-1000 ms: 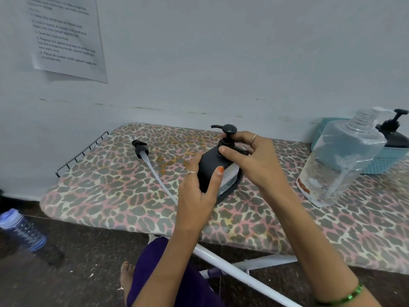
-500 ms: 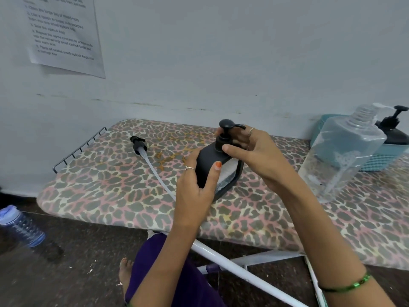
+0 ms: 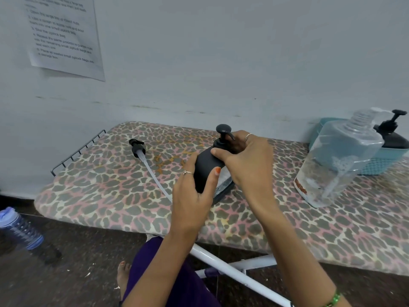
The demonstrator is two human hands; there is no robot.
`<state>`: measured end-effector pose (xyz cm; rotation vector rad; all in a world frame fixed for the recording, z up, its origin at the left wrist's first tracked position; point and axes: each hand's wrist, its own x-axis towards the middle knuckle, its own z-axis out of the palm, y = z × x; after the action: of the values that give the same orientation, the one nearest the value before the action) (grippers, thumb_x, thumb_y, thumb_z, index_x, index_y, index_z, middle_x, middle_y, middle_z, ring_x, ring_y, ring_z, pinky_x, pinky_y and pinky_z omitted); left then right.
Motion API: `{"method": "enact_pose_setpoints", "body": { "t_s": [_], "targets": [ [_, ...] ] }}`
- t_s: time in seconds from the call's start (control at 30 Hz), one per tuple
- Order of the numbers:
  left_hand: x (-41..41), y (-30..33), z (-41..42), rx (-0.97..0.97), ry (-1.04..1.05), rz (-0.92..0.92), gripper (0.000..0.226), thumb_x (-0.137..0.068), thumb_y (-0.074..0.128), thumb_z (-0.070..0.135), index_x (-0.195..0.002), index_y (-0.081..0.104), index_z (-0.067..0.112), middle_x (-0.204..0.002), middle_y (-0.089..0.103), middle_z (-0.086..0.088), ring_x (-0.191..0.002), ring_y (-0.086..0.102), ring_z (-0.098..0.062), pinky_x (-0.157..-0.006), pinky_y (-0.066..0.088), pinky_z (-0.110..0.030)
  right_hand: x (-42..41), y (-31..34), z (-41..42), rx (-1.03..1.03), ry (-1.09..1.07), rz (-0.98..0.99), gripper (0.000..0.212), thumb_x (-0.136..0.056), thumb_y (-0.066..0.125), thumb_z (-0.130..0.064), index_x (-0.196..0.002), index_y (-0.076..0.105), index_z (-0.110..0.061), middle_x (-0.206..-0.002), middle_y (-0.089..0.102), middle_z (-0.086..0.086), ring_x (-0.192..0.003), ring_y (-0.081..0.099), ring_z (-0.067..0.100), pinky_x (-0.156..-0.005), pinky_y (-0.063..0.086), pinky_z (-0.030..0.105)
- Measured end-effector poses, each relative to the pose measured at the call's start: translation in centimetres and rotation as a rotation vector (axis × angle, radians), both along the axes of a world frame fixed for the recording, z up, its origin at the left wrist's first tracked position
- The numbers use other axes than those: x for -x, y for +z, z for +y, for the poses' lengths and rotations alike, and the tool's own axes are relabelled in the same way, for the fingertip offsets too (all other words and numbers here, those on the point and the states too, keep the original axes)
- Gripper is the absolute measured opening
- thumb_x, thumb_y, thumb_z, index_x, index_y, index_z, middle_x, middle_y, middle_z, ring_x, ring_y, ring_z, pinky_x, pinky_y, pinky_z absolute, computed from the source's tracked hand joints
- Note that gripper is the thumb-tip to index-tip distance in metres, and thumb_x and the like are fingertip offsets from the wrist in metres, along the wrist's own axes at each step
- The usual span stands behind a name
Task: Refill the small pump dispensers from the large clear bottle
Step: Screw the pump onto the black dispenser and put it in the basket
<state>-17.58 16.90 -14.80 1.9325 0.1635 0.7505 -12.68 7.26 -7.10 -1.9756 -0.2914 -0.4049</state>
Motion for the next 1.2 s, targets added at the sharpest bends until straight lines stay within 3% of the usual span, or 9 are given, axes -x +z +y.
{"method": "enact_pose_setpoints", "body": {
  "t_s": [0.1,0.2,0.33,0.43,0.63,0.8,0.87,1.07,1.2],
  "targets": [
    [0.0,0.0,-0.1,0.021,-0.023,-0.021,0.067,-0.088,0.041,0.066,-0.139,0.043,0.023,-0.089,0.063,0.009,-0.08,0.062,-0.005,-0.066,0.05,-0.022,0.0,-0.4,-0.1,0.054,0.048,-0.074,0.017,-0.081,0.077,-0.024,-0.093,0.066,-0.018,-0.084,0.069,-0.005,-0.083,0.065,0.01,-0.07,0.047,0.016],
    [0.1,0.1,-0.2,0.003,-0.041,-0.034,0.072,-0.087,0.036,0.072,-0.14,0.039,0.024,-0.094,0.064,-0.001,-0.087,0.062,-0.013,-0.07,0.051,-0.028,-1.2,0.2,-1.8,0.258,0.291,0.037,0.043,-0.083,0.071,-0.044,-0.117,0.064,-0.019,-0.099,0.068,-0.006,-0.085,0.062,0.004,-0.071,0.046,0.012],
    [0.4,0.2,-0.3,-0.023,-0.042,0.008,0.075,-0.086,0.034,0.073,-0.142,0.035,0.023,-0.102,0.061,-0.024,-0.099,0.059,-0.039,-0.079,0.049,-0.041,-3.6,1.9,-3.9,0.525,0.589,0.181,0.084,-0.071,0.068,-0.069,-0.142,0.046,-0.029,-0.14,0.053,-0.008,-0.129,0.05,0.011,-0.106,0.041,0.032],
    [0.3,0.1,-0.2,0.011,-0.071,0.0,0.075,-0.086,0.03,0.075,-0.143,0.034,0.026,-0.113,0.063,-0.01,-0.104,0.061,-0.027,-0.089,0.051,-0.046,-5.0,3.1,-4.8,0.636,0.677,0.226,0.085,-0.071,0.073,-0.06,-0.144,0.041,-0.032,-0.148,0.044,-0.012,-0.137,0.04,0.009,-0.115,0.032,0.036],
    [0.2,-0.1,-0.1,0.036,-0.108,0.0,0.075,-0.086,0.022,0.077,-0.138,0.041,0.027,-0.091,0.058,-0.004,-0.089,0.058,-0.025,-0.077,0.046,-0.033,-6.6,3.6,-4.8,0.873,0.576,0.136,0.065,-0.076,0.081,-0.033,-0.129,0.045,-0.021,-0.132,0.051,-0.005,-0.12,0.05,0.019,-0.103,0.042,0.043],
    [0.2,0.0,-0.2,0.111,-0.106,0.046,0.062,-0.092,0.018,0.069,-0.138,0.039,0.033,-0.133,0.052,0.009,-0.121,0.048,0.0,-0.103,0.036,-0.015,-5.3,5.4,-5.1,0.935,0.502,0.043,0.051,-0.07,0.085,-0.032,-0.102,0.05,-0.012,-0.096,0.054,-0.004,-0.088,0.056,0.017,-0.072,0.046,0.032],
    [-0.1,-0.5,-0.1,0.126,-0.114,0.077,0.072,-0.086,0.013,0.078,-0.142,0.034,0.038,-0.141,0.048,0.008,-0.129,0.044,-0.008,-0.111,0.035,-0.034,-4.7,6.2,-5.5,0.951,0.461,0.004,0.048,-0.07,0.085,-0.033,-0.094,0.046,-0.018,-0.085,0.045,-0.016,-0.076,0.048,0.005,-0.06,0.035,0.022],
    [0.1,-0.3,-0.6,0.011,-0.175,0.163,0.074,-0.091,0.019,0.061,-0.146,0.037,0.014,-0.146,0.044,-0.004,-0.137,0.038,-0.02,-0.115,0.027,-0.037,-3.4,12.2,-9.0,0.853,0.27,-0.192,0.049,-0.069,0.085,-0.034,-0.108,0.06,-0.019,-0.089,0.047,-0.013,-0.084,0.045,0.009,-0.06,0.03,0.011],
    [-0.5,-0.6,-0.9,-0.186,-0.193,0.242,0.063,-0.095,0.023,0.056,-0.149,0.031,0.026,-0.151,0.036,0.011,-0.139,0.031,-0.005,-0.112,0.019,-0.021,-3.2,17.0,-12.5,0.678,0.059,-0.345,0.053,-0.067,0.085,-0.036,-0.113,0.069,-0.016,-0.087,0.053,-0.011,-0.085,0.047,0.009,-0.064,0.032,0.02]
  ]
}}
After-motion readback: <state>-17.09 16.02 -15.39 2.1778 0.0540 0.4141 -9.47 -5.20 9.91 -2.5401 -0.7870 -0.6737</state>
